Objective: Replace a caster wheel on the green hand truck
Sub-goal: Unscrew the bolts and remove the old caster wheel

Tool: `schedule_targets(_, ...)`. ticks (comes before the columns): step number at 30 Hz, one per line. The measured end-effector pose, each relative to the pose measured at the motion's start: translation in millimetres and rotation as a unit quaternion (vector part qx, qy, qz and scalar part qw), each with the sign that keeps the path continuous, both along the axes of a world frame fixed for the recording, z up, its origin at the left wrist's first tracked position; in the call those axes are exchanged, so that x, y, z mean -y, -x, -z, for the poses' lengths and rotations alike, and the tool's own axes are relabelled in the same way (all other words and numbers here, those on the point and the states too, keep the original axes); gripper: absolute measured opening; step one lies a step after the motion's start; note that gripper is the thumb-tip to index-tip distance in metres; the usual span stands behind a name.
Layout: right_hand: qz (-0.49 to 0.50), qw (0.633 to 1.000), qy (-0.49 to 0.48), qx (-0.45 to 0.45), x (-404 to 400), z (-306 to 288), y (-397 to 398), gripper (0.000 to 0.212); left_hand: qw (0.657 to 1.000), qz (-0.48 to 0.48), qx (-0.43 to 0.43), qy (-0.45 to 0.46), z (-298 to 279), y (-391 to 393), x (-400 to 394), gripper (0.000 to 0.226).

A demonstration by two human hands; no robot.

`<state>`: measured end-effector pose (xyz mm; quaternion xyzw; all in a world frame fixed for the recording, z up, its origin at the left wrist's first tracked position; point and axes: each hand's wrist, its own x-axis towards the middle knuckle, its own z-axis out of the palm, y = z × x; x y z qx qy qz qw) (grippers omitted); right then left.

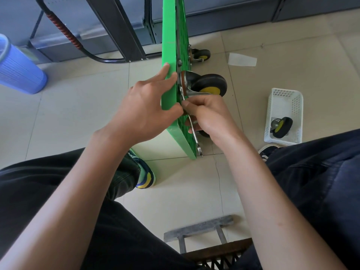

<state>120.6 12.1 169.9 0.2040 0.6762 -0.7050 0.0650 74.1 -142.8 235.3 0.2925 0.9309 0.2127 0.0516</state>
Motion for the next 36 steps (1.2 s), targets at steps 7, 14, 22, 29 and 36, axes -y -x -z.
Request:
schedule_targets(7,0.01,0.945,-0.269,-0.183,-1.0,46.6,11.3,0.019,1.0,-0.006,0.003,0.002,-1.5,-1.6,-0.1,0.072)
schedule_targets(14,0.037,0.915,-0.334,-0.225,-0.1,53.4,11.5,0.023,1.0,-0.008,0.006,0.003,-1.5,-1.8,0.3,0.072)
schedule_targets(22,0.0,0.979,-0.18,-0.091,-4.3,48.8,-7.4,0.016,1.0,0.0,0.002,0.007,-1.5,-1.1,0.3,0.072)
schedule_targets(29,-0.006,0.984,0.171,0.04,-11.2,2.7,-11.6,0.019,1.0,0.006,0.003,0.005,-0.6,0.9,1.6,0.072)
schedule_targets(36,-0.021,0.98,0.192,0.056,-13.5,-9.7,-7.5,0.016,1.0,0.008,0.005,0.004,-0.3,0.9,1.5,0.075)
